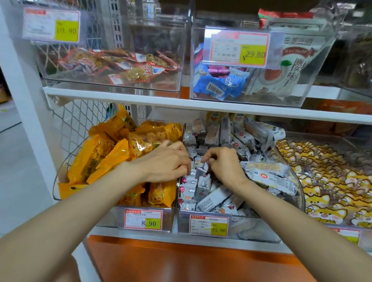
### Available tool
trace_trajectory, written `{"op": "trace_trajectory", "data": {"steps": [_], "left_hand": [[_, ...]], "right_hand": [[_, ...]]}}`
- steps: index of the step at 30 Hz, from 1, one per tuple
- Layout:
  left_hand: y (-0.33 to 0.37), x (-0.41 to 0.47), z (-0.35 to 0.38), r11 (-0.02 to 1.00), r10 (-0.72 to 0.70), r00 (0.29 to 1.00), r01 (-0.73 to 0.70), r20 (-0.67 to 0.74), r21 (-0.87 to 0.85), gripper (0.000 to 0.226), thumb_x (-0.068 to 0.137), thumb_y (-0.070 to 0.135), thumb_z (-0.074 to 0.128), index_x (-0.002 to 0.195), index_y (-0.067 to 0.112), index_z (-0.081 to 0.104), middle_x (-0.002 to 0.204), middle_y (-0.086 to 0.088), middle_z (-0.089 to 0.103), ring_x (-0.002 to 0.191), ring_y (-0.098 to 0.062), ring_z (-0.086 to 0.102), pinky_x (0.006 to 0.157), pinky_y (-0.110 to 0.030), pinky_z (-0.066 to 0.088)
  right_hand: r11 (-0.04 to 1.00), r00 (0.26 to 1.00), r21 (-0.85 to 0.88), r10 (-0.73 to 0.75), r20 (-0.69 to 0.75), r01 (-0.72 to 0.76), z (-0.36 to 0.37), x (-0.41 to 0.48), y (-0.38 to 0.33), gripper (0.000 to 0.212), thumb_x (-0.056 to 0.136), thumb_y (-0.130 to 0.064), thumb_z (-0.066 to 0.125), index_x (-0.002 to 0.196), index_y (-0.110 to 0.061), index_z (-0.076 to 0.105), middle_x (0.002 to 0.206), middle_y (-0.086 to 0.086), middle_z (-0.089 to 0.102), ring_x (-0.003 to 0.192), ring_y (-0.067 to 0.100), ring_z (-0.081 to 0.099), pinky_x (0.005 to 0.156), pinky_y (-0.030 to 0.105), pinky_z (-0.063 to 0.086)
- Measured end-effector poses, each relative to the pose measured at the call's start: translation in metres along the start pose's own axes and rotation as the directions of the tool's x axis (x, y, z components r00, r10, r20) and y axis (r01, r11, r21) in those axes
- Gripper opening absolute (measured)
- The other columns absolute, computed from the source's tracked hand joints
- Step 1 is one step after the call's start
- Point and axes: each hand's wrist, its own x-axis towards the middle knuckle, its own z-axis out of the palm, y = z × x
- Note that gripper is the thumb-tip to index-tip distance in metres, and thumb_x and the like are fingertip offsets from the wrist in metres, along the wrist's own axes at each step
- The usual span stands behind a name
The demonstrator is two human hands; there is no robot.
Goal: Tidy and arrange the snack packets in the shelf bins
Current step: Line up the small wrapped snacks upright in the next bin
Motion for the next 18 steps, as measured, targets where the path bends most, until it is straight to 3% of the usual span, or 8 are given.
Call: {"op": "trace_trajectory", "data": {"steps": [5,8,11,15,18], "left_hand": [[0.000,-0.001,0.002,1.000,-0.013,1.000,0.013,-0.024,-0.009,0.073,0.076,0.050,0.005,0.106,0.022,0.065,0.110,0.009,0.059,0.112,-0.007,0.035,0.091,-0.029,0.019],[0.003,-0.001,0.003,1.000,-0.025,0.999,0.025,-0.038,-0.013,0.073,0.075,0.049,0.005,0.105,0.022,0.066,0.109,0.010,0.059,0.111,-0.007,0.035,0.092,-0.029,0.020],[0.004,-0.002,0.004,0.999,-0.036,0.998,0.035,-0.048,-0.028,0.072,0.074,0.049,0.006,0.104,0.023,0.066,0.108,0.011,0.059,0.111,-0.006,0.036,0.089,-0.027,0.019],[0.004,0.000,0.005,0.997,-0.047,0.997,0.043,-0.060,-0.059,0.068,0.074,0.049,0.009,0.100,0.025,0.067,0.107,0.013,0.059,0.110,-0.006,0.037,0.084,-0.026,0.017],[0.004,0.000,0.005,0.997,-0.050,0.997,0.045,-0.064,-0.068,0.068,0.073,0.049,0.009,0.099,0.025,0.067,0.107,0.014,0.059,0.111,-0.005,0.037,0.084,-0.026,0.018]], "right_hand": [[0.991,0.994,0.132,0.042,-0.100,-0.029,0.002,0.000,0.000,0.020,0.088,0.002,0.055,0.086,-0.008,0.072,0.079,0.005,0.068,0.068,0.024,0.067,0.066,0.024,0.052],[0.968,0.990,0.238,0.107,-0.089,-0.084,0.006,-0.003,-0.002,0.021,0.091,0.004,0.051,0.088,-0.006,0.070,0.083,0.004,0.067,0.061,0.014,0.067,0.060,0.016,0.052],[0.960,0.991,0.249,0.135,-0.008,-0.129,0.012,-0.004,-0.004,0.020,0.092,0.004,0.051,0.090,-0.004,0.070,0.073,0.001,0.063,0.049,-0.001,0.060,0.055,0.010,0.049],[0.976,0.991,0.175,0.126,0.041,-0.131,0.012,-0.004,-0.005,0.014,0.086,-0.005,0.064,0.096,-0.007,0.073,0.088,0.004,0.070,0.075,0.010,0.062,0.078,0.020,0.049],[0.988,0.988,0.099,0.104,0.115,-0.116,0.013,-0.004,-0.008,0.024,0.080,-0.009,0.070,0.104,-0.008,0.070,0.099,0.001,0.066,0.090,0.011,0.057,0.077,0.013,0.041]]}}
